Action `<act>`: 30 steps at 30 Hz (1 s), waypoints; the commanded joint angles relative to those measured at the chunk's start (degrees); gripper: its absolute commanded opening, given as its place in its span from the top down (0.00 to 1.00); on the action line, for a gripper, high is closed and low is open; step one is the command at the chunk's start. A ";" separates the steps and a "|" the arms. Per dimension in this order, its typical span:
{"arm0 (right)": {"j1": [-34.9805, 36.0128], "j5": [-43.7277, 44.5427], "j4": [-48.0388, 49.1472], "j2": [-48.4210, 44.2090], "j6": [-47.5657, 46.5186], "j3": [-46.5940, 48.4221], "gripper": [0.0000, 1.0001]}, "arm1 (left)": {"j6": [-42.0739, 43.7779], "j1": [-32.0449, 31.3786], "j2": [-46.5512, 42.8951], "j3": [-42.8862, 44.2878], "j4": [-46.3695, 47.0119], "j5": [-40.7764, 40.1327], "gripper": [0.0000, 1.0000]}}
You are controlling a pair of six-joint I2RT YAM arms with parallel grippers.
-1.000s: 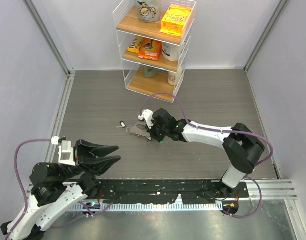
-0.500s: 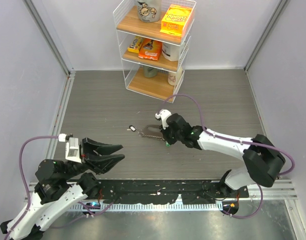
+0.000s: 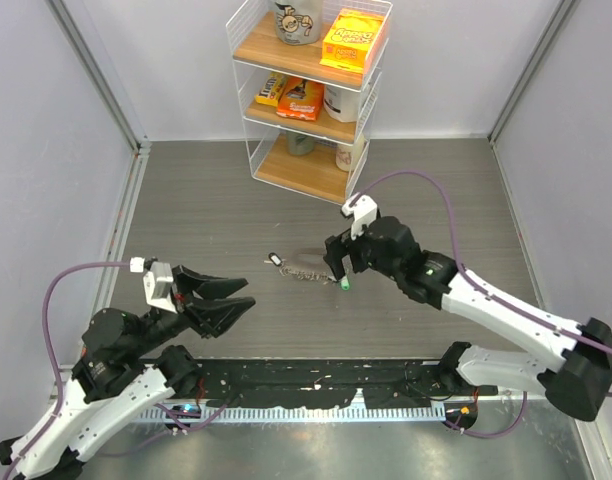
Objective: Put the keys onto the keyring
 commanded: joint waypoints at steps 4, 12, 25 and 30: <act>-0.20 3.61 -4.78 -6.09 0.82 11.55 0.05 | 2.98 0.02 3.79 4.35 -4.94 -7.27 0.19; -0.11 12.40 -6.21 -7.13 4.24 17.91 0.05 | 7.28 0.02 6.60 9.00 -10.22 -12.82 0.00; 0.68 27.61 -7.18 -8.90 7.58 20.10 0.04 | 15.37 0.02 5.37 10.41 -9.51 -19.15 0.00; 1.21 36.11 -7.88 -7.67 8.02 20.19 0.05 | 16.26 0.02 7.22 11.55 -10.92 -18.18 0.00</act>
